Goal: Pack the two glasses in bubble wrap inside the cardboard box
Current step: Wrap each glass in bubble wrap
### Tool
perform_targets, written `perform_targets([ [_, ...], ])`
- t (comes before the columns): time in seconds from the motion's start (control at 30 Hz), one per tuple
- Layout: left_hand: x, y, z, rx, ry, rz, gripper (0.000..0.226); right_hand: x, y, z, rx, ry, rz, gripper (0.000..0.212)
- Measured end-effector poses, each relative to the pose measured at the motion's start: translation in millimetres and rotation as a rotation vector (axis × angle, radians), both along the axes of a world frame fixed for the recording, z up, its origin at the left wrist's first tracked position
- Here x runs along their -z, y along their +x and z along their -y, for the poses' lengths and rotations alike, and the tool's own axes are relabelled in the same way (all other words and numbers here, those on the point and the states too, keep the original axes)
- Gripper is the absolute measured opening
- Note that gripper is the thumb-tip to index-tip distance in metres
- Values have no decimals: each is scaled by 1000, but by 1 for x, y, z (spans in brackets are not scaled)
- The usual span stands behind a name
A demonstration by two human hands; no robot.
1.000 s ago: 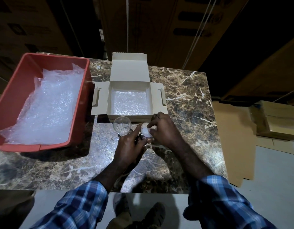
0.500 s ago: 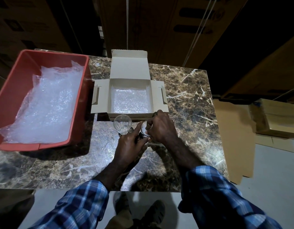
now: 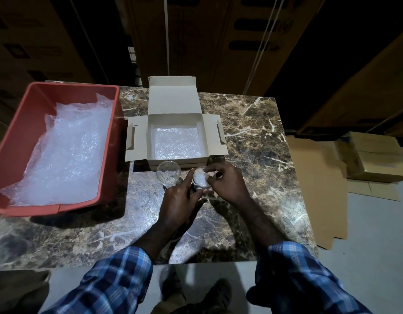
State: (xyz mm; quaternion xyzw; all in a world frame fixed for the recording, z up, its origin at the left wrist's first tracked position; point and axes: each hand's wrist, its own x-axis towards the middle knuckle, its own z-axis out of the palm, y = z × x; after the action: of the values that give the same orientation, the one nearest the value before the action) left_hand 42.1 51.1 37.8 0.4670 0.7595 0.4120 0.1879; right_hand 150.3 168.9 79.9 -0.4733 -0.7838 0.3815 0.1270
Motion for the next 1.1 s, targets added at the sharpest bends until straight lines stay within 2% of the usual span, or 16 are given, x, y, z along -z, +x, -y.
perform_targets([
  [0.13, 1, 3, 5, -14, -20, -32, 70, -5, 6, 3, 6, 35, -14, 25],
  [0.27, -11, 8, 15, -65, 6, -100, 65, -15, 11, 3, 18, 54, -57, 23],
  [0.37, -29, 10, 29, -123, 53, -163, 53, -30, 12, 4, -40, 78, -101, 24],
  [0.5, -53, 3, 45, -192, 107, -273, 25, -44, 5, 9, -114, 111, -159, 21],
  [0.67, -80, -23, 77, -265, 168, -422, 26, -62, -24, 29, -255, 167, -172, 23],
  [0.8, -93, -57, 109, -323, 96, -490, 31, -76, -57, 59, -380, 196, -201, 22],
  [0.93, -107, -100, 141, -394, 12, -480, 40, -82, -98, 91, -486, 220, -212, 21],
  [1.1, -116, -178, 171, -362, -206, -414, 29, -83, -155, 123, -582, 234, -161, 25],
])
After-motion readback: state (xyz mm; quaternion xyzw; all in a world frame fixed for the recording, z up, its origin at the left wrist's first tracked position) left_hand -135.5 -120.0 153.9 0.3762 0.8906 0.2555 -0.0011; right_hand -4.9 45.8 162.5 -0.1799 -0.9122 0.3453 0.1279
